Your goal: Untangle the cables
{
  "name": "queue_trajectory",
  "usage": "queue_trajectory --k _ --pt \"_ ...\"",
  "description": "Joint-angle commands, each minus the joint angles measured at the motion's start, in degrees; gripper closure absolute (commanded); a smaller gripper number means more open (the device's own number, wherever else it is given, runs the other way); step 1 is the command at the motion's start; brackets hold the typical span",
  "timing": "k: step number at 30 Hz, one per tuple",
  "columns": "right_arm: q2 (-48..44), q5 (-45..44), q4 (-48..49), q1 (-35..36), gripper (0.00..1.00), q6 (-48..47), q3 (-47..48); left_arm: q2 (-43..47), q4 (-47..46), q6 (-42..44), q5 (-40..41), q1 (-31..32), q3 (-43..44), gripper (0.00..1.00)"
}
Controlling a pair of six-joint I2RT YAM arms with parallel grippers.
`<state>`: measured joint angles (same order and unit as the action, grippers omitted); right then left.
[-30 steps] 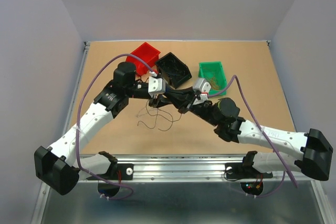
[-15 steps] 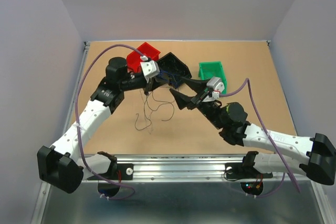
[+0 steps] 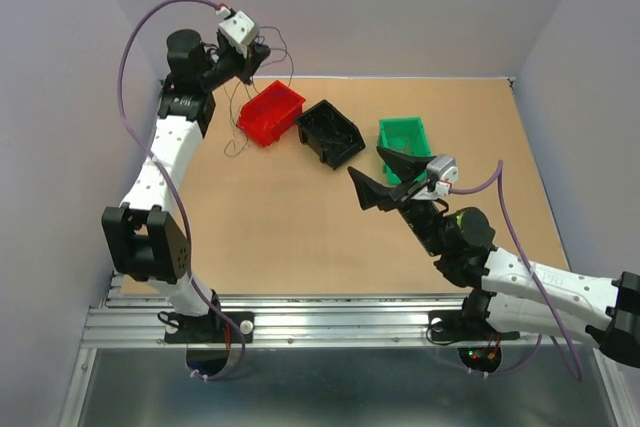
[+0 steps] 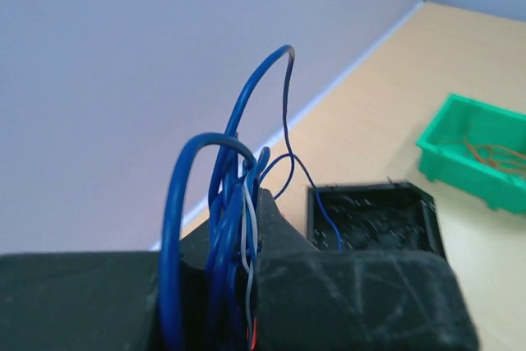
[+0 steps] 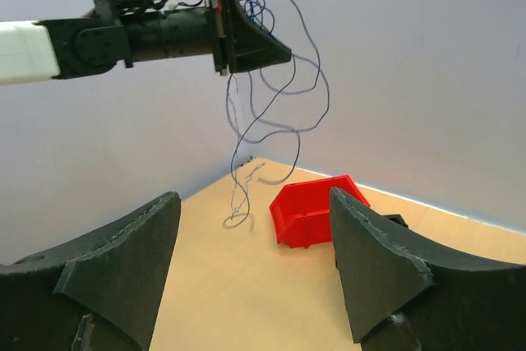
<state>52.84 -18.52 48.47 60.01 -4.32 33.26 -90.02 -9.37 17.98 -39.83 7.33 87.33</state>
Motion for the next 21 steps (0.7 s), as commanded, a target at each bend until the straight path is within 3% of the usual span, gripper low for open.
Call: queue_trajectory --k 1,3,9,13,17,21 --pt "-2.29 -1.87 2.51 0.11 0.22 -1.13 -1.52 -7.85 -5.75 -3.20 -0.42 -1.09 12.64 1.00" --pt "-2.91 -2.13 2.42 0.11 0.22 -1.13 -1.96 -13.13 -7.06 -4.17 0.63 -1.36 19.59 1.00" --pt "-4.94 -3.01 1.98 0.11 0.22 -1.48 -2.76 -22.12 -18.30 -11.64 4.31 -1.62 28.23 1.00" --pt "-6.17 -3.80 1.81 0.11 0.22 -1.92 -3.28 -29.41 -18.76 -17.70 6.00 -1.62 40.52 1.00" --pt "-6.87 -3.80 1.63 0.11 0.22 -1.92 -3.55 -31.45 -22.53 -22.80 6.70 -1.62 42.40 1.00" --pt "-8.19 -3.45 1.54 0.11 0.22 -1.57 -4.25 -31.62 -26.39 -24.22 7.23 -1.62 36.89 1.00"
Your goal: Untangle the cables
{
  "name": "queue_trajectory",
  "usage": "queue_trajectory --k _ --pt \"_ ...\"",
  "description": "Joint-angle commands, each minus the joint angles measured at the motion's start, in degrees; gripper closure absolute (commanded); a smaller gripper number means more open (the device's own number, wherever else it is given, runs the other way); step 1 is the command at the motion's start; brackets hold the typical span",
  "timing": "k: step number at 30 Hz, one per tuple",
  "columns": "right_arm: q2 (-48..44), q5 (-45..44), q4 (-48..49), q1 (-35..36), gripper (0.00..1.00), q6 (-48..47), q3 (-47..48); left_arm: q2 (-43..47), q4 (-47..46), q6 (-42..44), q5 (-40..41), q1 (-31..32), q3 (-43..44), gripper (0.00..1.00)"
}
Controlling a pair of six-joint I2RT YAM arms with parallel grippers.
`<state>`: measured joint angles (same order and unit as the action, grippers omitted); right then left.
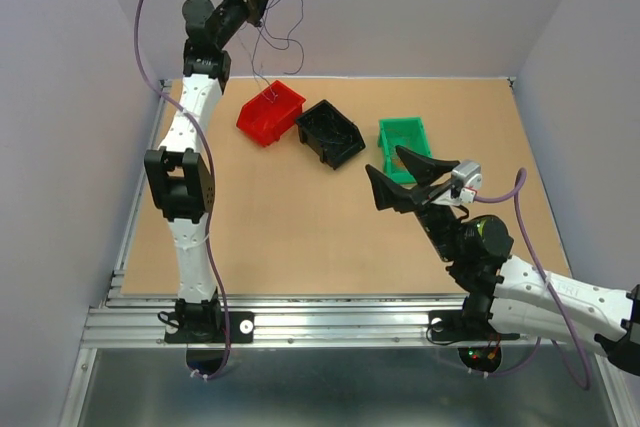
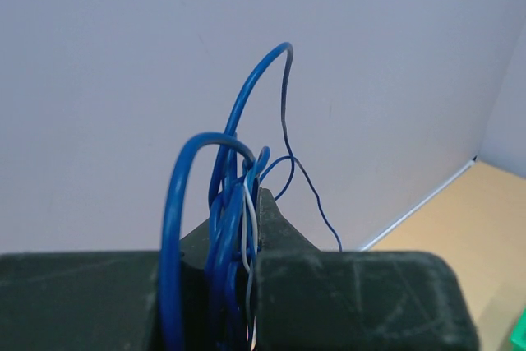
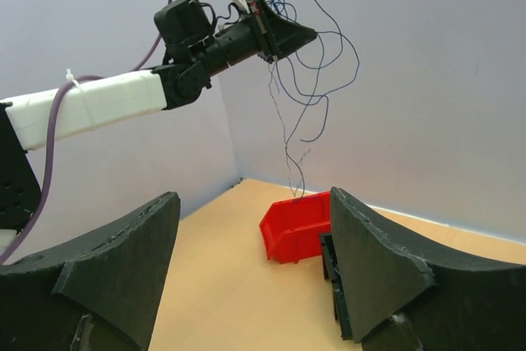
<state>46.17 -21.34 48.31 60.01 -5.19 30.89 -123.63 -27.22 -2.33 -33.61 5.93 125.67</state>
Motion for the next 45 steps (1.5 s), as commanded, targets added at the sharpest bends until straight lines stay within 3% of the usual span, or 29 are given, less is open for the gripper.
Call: queue_trajectory --k 1,9,12,16,27,29,32,40,45 --pt "-1.61 -0.46 1.69 0.11 0.22 -0.61 -1.98 2.17 -9.59 -3.83 1.35 -0.22 -3.13 1.00" --pt "-3.37 0.34 1.52 0.11 0.22 -0.26 -3.03 3.14 -22.16 -1.55 5.29 -0.22 -23.33 1.00" --pt "-3.81 0.78 1.26 0.11 0.22 0.00 -3.12 2.61 -24.37 0.30 6.97 -0.31 -27.21 1.00" --pt "-4.16 0.78 0.99 0.11 0.22 0.09 -3.12 2.61 -24.37 1.97 7.15 -0.31 -30.82 1.00" --pt "-4.34 1.57 0.73 0.11 0.22 0.62 -3.30 2.87 -16.23 17.70 6.19 -0.22 -40.24 1.00" --pt "-4.25 1.48 0.73 0.11 0.22 0.80 -3.21 1.56 -10.86 21.91 2.24 -0.22 -37.79 1.00" --pt "-3.90 1.57 0.64 0.11 0.22 0.97 -3.03 -1.78 7.46 27.89 -1.11 0.04 -30.68 1.00" --pt "-2.93 2.45 0.64 0.11 0.22 1.50 -2.51 -18.10 40.45 35.90 3.10 2.32 -2.14 1.00" --pt "-2.49 2.10 0.55 0.11 0.22 1.50 -2.33 -21.56 45.59 40.72 7.67 3.99 1.16 1.00"
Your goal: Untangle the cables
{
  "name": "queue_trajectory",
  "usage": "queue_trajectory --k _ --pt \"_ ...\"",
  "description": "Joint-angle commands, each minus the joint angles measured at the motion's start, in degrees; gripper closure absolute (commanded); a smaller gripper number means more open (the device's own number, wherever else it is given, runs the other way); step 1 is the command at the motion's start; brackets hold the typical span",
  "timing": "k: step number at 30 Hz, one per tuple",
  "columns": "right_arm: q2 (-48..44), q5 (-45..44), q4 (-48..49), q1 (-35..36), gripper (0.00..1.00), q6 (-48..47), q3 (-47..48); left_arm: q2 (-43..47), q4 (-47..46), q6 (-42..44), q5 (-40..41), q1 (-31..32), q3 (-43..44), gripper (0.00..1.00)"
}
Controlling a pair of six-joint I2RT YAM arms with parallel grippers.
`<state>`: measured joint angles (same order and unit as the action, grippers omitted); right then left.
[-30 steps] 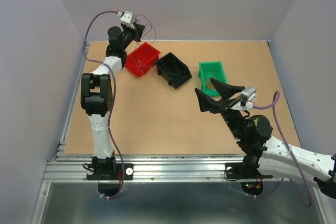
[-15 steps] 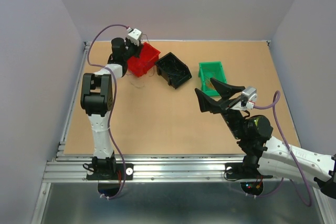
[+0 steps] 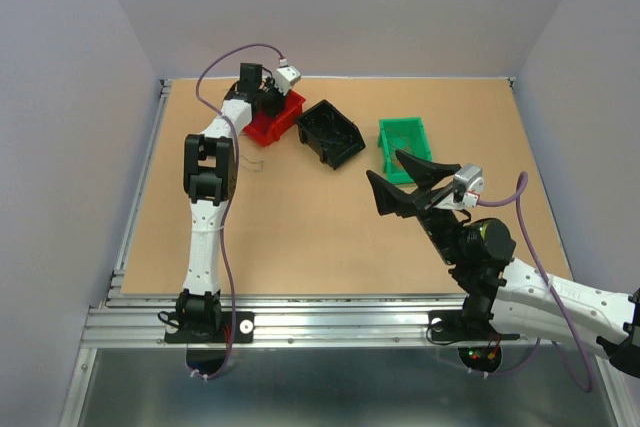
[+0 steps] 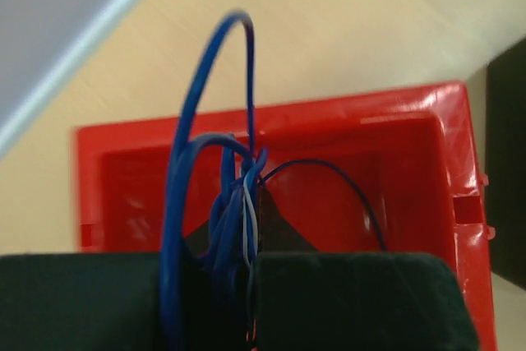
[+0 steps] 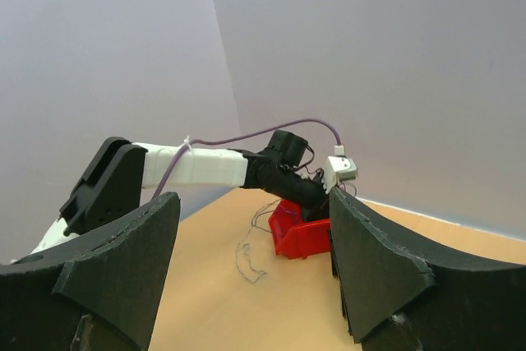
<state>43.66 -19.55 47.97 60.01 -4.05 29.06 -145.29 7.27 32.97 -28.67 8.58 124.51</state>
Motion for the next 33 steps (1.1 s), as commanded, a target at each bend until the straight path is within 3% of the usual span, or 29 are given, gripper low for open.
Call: queue_trajectory --k 1,6,8,9,10,22,27,33 --pt "-0.06 0.30 0.90 0.11 0.22 0.36 -0.49 -0.25 11.80 6.31 5.61 2.14 2.49 1.00" --pt "0.11 0.48 0.90 0.11 0.22 0.36 -0.32 -1.66 16.72 8.77 10.02 3.55 4.77 0.98" --pt "0.55 0.57 0.90 0.11 0.22 0.45 -0.32 -1.05 16.64 8.43 10.47 3.46 5.13 0.88" --pt "0.55 0.48 0.90 0.11 0.22 0.36 -0.23 0.35 15.94 8.34 10.73 3.29 4.17 0.75" --pt "0.72 0.48 0.82 0.11 0.22 0.45 -0.14 1.23 15.50 8.25 10.74 3.20 3.47 0.72" --pt "0.55 0.65 0.64 0.11 0.22 0.80 -0.32 13.62 18.49 7.28 12.23 2.85 0.04 0.43" --pt "0.46 0.65 0.46 0.11 0.22 0.98 -0.41 18.20 17.08 6.93 12.06 2.76 -3.39 0.38" --pt "0.29 0.65 0.29 0.11 0.22 1.07 -0.32 19.26 20.94 6.76 13.20 2.67 -1.20 0.37"
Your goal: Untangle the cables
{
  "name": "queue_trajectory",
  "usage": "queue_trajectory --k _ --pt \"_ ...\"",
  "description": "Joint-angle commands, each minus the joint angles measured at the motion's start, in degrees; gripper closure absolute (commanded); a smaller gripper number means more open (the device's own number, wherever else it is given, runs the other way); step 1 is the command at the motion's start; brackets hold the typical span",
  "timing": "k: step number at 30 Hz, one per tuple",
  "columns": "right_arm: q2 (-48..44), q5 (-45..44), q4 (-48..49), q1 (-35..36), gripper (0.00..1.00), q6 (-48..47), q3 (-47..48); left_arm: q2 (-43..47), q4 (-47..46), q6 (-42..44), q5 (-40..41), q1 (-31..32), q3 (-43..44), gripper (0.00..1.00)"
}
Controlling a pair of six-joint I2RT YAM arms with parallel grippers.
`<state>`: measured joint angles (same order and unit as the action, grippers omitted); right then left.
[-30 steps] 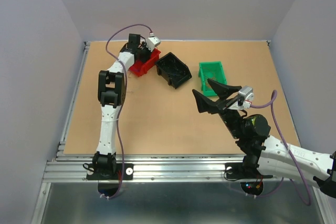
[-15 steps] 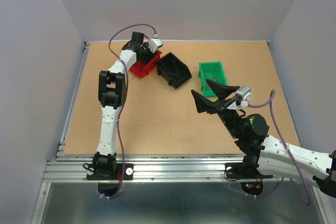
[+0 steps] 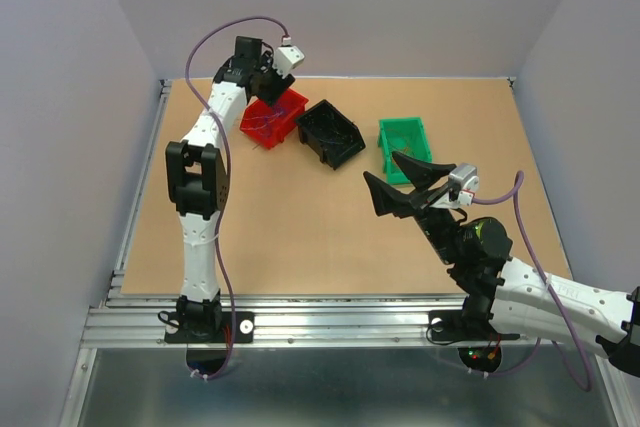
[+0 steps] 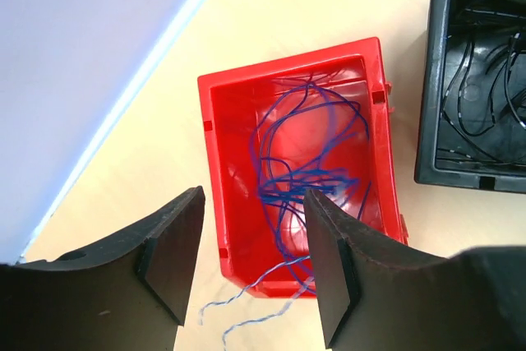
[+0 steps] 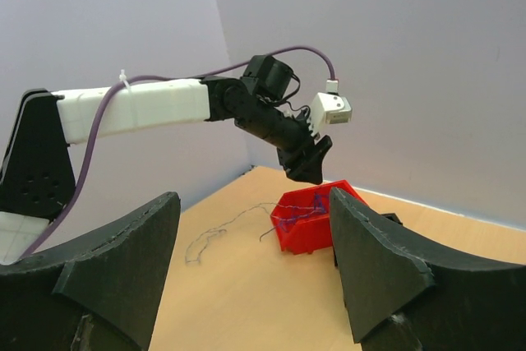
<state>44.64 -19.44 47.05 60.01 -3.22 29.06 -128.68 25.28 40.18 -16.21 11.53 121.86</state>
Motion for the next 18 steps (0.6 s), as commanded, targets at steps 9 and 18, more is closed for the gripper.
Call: queue_trajectory --k 9,18 --pt "-0.79 0.28 0.85 0.11 0.22 0.15 -0.32 -0.60 7.50 -0.19 -2.16 -0.46 5.49 0.46" --pt "0.09 -0.51 0.77 0.11 0.22 -0.12 0.03 -6.66 10.05 0.86 -4.63 -0.46 6.72 0.77"
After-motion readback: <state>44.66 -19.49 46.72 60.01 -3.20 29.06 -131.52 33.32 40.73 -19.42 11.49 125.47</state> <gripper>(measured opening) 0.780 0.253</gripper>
